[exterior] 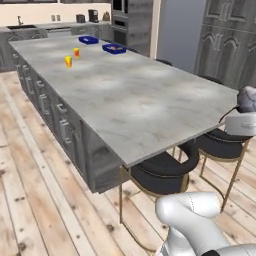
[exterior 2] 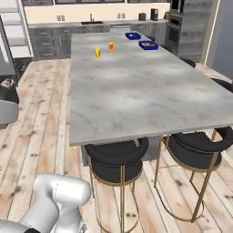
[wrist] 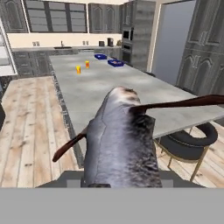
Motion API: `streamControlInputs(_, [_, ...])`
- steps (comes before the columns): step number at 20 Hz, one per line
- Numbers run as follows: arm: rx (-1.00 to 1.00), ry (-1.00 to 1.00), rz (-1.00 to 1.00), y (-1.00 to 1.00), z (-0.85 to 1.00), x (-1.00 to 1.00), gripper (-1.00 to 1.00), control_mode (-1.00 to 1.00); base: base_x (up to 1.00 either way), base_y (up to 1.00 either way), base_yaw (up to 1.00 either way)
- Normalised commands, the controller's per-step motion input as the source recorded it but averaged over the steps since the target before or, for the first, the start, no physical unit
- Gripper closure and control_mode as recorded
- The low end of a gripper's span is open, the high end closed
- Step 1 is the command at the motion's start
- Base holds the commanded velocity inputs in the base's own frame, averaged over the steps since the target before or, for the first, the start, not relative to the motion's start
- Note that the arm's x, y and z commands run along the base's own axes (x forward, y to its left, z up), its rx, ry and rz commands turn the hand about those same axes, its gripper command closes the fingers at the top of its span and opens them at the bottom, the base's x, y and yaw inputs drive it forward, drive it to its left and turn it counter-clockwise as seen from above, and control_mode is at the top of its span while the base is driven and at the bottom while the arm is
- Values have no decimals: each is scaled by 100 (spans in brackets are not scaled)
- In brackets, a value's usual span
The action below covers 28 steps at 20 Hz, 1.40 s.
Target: Gather the carrot and potato from the fridge and place them on a tray on the dining counter. Then gather the fish and chicken drumstick from the fridge and place them on the other tray.
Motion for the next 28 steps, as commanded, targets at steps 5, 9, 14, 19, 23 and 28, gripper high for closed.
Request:
streamControlInputs(5, [0, 0, 0, 0, 0, 0, 100, 100, -2, -100, 1])
streamControlInputs(9, [0, 0, 0, 0, 0, 0, 100, 100, 0, -100, 1])
streamControlInputs(14, [0, 0, 0, 0, 0, 0, 100, 100, 0, -100, 1])
streamControlInputs(19, [0, 0, 0, 0, 0, 0, 100, 100, 0, -100, 1])
streamControlInputs(23, [0, 0, 0, 0, 0, 0, 100, 100, 3, -100, 2])
streamControlInputs(28, [0, 0, 0, 0, 0, 0, 100, 100, 12, -100, 2])
